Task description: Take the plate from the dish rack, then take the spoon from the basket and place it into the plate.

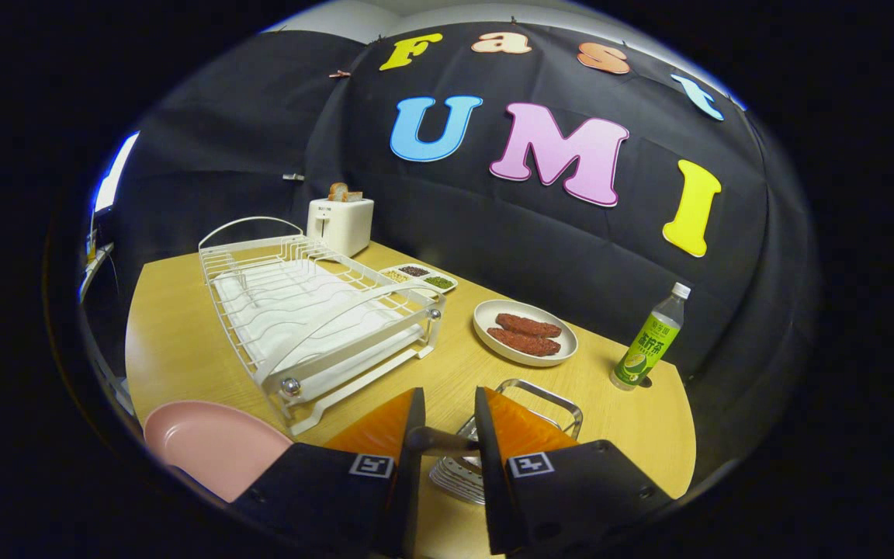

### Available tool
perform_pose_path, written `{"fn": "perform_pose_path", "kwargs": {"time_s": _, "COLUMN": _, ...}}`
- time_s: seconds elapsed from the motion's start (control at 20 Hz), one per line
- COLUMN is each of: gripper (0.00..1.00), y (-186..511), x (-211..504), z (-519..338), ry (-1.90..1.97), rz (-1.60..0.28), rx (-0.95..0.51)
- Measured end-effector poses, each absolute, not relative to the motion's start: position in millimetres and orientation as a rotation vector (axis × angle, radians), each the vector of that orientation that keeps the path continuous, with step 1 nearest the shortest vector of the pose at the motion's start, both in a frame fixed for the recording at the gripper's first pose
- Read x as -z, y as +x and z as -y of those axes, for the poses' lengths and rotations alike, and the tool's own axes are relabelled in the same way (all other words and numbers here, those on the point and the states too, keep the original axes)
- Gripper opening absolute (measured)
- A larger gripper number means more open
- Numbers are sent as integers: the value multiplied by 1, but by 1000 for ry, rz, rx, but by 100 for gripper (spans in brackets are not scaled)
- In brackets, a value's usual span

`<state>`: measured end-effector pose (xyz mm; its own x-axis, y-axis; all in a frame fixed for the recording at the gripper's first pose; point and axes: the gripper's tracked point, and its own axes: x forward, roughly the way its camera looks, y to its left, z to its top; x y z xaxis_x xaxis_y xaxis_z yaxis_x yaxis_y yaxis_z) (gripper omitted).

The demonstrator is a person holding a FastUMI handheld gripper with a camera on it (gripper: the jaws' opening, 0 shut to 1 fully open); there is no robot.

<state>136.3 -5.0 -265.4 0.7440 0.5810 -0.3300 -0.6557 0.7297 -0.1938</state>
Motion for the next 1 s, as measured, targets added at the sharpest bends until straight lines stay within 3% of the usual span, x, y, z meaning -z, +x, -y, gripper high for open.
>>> {"fn": "perform_pose_path", "kwargs": {"time_s": 0.3, "gripper": 38, "y": 136, "x": 259, "z": 15, "ry": -253, "rz": -301, "rx": -662}}
{"fn": "perform_pose_path", "kwargs": {"time_s": 0.55, "gripper": 18, "y": 146, "x": 239, "z": 32, "ry": -230, "rz": -274, "rx": -602}}
{"fn": "perform_pose_path", "kwargs": {"time_s": 0.65, "gripper": 16, "y": 146, "x": 235, "z": 34, "ry": -211, "rz": -302, "rx": -603}}
{"fn": "perform_pose_path", "kwargs": {"time_s": 1.0, "gripper": 14, "y": 162, "x": 167, "z": 39, "ry": -100, "rz": -259, "rx": -565}}
